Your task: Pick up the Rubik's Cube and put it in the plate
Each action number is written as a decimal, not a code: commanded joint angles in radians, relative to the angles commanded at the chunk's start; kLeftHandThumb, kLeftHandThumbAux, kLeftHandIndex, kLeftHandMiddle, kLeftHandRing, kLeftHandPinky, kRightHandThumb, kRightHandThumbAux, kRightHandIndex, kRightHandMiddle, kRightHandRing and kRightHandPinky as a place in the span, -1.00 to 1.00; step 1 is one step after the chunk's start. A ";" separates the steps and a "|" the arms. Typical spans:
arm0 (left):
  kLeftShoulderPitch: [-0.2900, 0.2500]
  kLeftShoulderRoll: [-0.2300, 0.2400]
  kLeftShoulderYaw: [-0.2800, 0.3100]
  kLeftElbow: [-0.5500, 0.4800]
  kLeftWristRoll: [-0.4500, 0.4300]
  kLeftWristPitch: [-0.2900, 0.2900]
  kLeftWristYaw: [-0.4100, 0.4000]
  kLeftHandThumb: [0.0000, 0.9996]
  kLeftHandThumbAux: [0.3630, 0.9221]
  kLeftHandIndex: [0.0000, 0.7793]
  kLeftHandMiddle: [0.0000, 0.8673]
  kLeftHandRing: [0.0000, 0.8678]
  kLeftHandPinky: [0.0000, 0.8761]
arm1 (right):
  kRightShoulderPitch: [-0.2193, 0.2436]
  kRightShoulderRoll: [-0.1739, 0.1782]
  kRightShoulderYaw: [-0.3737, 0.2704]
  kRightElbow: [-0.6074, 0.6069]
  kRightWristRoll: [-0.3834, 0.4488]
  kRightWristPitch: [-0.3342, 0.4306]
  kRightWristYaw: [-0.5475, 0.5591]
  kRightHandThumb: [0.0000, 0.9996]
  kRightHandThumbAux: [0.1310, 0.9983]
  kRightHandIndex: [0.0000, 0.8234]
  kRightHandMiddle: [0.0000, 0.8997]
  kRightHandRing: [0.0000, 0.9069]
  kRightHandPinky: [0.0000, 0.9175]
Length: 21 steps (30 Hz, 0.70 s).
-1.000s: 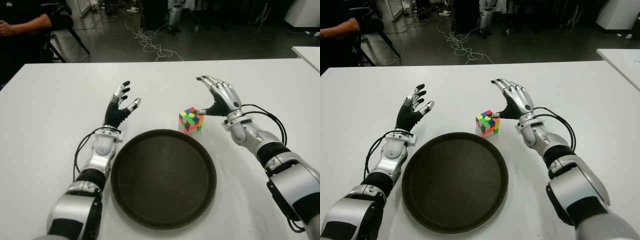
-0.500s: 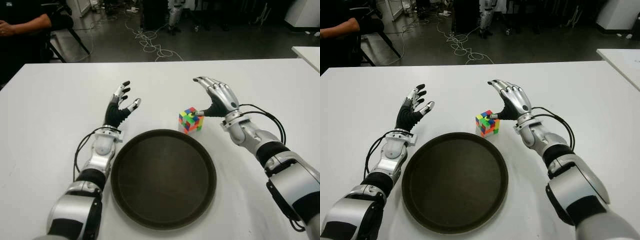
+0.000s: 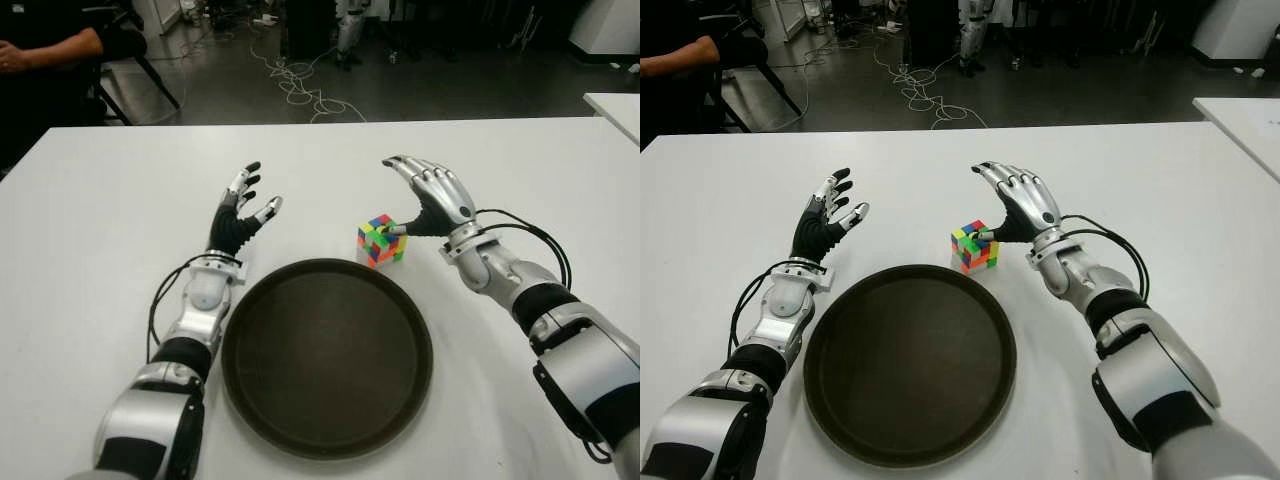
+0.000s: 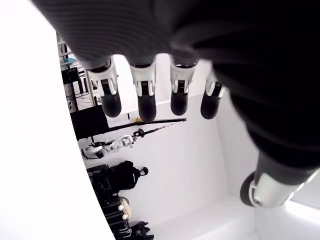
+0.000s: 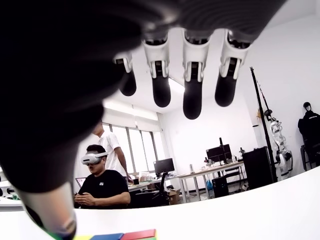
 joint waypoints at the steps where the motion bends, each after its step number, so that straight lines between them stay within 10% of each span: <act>1: 0.000 -0.001 0.001 0.000 -0.002 -0.001 -0.003 -0.92 -0.13 -0.88 -0.80 -0.85 -0.83 | 0.000 0.000 0.001 0.000 0.000 0.001 0.001 -1.00 0.46 -0.67 -0.62 -0.55 -0.51; 21: -0.010 0.001 0.003 0.022 -0.011 -0.004 0.000 -0.89 -0.07 -0.87 -0.79 -0.83 -0.81 | -0.001 0.015 0.000 0.007 0.005 0.026 0.038 -1.00 0.46 -0.67 -0.64 -0.57 -0.53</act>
